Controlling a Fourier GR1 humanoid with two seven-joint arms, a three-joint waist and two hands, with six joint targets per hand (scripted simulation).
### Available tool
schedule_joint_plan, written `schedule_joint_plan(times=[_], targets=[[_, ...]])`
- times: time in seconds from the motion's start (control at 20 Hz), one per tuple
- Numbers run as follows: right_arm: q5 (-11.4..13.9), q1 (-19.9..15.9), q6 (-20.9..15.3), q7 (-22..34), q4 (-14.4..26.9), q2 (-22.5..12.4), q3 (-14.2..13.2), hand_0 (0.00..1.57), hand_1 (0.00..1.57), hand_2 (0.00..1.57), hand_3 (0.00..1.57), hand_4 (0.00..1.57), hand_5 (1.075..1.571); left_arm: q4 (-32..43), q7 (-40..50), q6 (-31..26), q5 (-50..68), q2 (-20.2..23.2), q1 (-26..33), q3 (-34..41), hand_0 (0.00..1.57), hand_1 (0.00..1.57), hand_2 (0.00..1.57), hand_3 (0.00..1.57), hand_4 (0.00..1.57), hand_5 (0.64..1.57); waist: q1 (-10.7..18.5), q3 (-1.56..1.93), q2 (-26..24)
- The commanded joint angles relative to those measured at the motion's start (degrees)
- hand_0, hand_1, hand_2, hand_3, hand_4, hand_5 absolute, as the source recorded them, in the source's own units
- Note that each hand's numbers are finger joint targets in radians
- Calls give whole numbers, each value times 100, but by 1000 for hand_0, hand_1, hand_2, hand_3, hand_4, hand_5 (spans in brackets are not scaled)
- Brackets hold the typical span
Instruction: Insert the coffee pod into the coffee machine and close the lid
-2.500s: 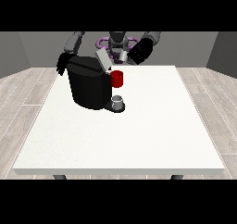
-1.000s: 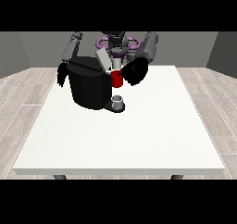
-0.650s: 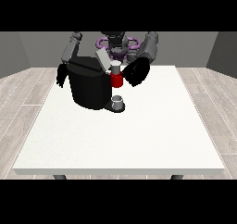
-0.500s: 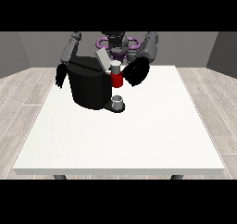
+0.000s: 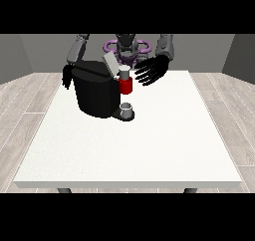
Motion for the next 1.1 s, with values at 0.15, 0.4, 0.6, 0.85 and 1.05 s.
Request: schedule_joint_plan(times=[0.15, 0.4, 0.6, 0.85, 1.05], targets=[[-62, 1198, 225, -210, 23, 68, 16, 0, 0, 0, 0, 168, 1571, -24, -832, -211, 676, -852, 1825, 228, 0, 0, 0, 0, 0, 1571, 629, -8, -1470], [258, 1621, 51, -44, -516, 435, 540, 0, 0, 0, 0, 91, 1571, 31, -1456, -826, 954, -849, 2864, 257, 0, 0, 0, 0, 272, 1571, 783, -8, -2236], [862, 1854, -485, 502, -1293, 785, 1243, 0, 0, 0, 0, 13, 1571, 191, -1431, -760, 889, -998, 3726, 194, 0, 0, 0, 0, 301, 1571, 619, -13, -3038], [799, 1807, -670, 1015, -2256, 960, 1756, 0, 0, 0, 0, 268, 1571, 220, -1598, -997, 1092, -784, 4415, 370, 0, 0, 0, 0, 325, 1571, 598, -7, -3371], [996, 1995, -661, 1341, -3225, 864, 2050, 0, 0, 0, 0, 165, 1571, 51, -1422, -813, 1103, -760, 4645, 376, 0, 0, 0, 0, 338, 1571, 411, -3, -3502]])
